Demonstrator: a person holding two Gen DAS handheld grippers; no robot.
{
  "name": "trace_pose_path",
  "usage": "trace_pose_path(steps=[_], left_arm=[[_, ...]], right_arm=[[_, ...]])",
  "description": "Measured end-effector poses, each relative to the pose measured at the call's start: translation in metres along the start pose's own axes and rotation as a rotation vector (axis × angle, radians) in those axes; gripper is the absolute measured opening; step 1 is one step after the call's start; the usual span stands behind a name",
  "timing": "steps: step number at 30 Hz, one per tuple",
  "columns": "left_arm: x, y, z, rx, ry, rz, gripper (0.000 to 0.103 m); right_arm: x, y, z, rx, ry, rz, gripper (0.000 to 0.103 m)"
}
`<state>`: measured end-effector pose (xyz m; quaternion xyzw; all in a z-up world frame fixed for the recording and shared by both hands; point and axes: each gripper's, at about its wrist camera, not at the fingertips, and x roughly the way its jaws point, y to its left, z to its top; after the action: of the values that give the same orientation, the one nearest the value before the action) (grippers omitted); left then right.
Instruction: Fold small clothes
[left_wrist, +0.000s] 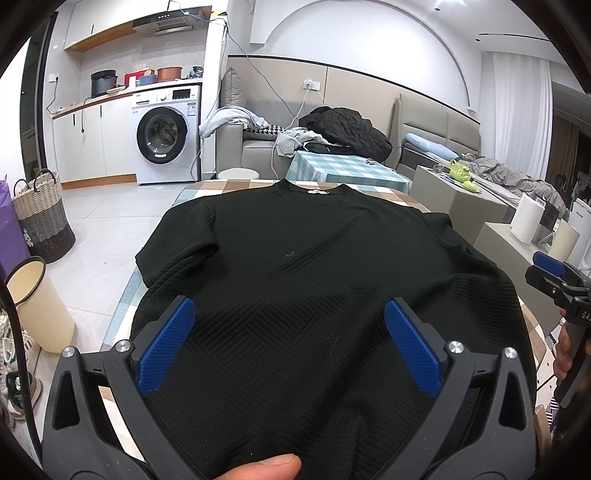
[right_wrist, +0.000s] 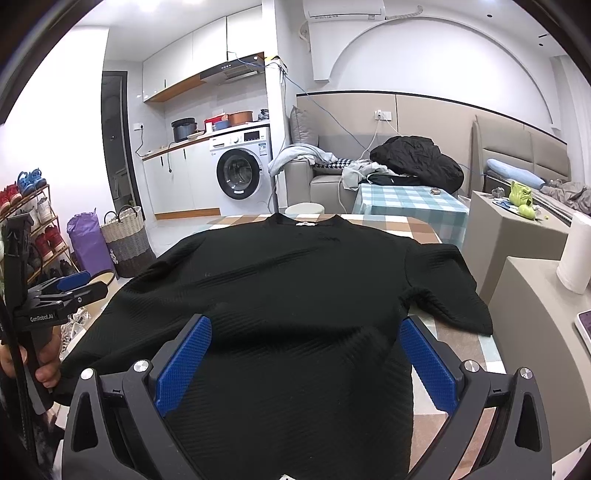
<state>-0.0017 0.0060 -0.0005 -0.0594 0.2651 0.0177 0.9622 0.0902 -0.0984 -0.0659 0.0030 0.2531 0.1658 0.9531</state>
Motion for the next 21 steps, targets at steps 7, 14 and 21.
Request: trace_pose_path(steps=[7, 14, 21], left_arm=[[0.0002, -0.0004, 0.0003, 0.0, 0.0, 0.001, 0.102], [0.0005, -0.0007, 0.0004, 0.0, 0.001, 0.002, 0.102], [0.0047, 0.0019, -0.0017, 0.0, 0.001, 0.001, 0.102]], right_arm=[[0.0019, 0.0, -0.001, 0.004, 0.004, -0.002, 0.103], [0.0037, -0.0011, -0.0017, 0.005, 0.0, -0.001, 0.103], [0.005, -0.0018, -0.0028, 0.005, 0.002, 0.0, 0.103]])
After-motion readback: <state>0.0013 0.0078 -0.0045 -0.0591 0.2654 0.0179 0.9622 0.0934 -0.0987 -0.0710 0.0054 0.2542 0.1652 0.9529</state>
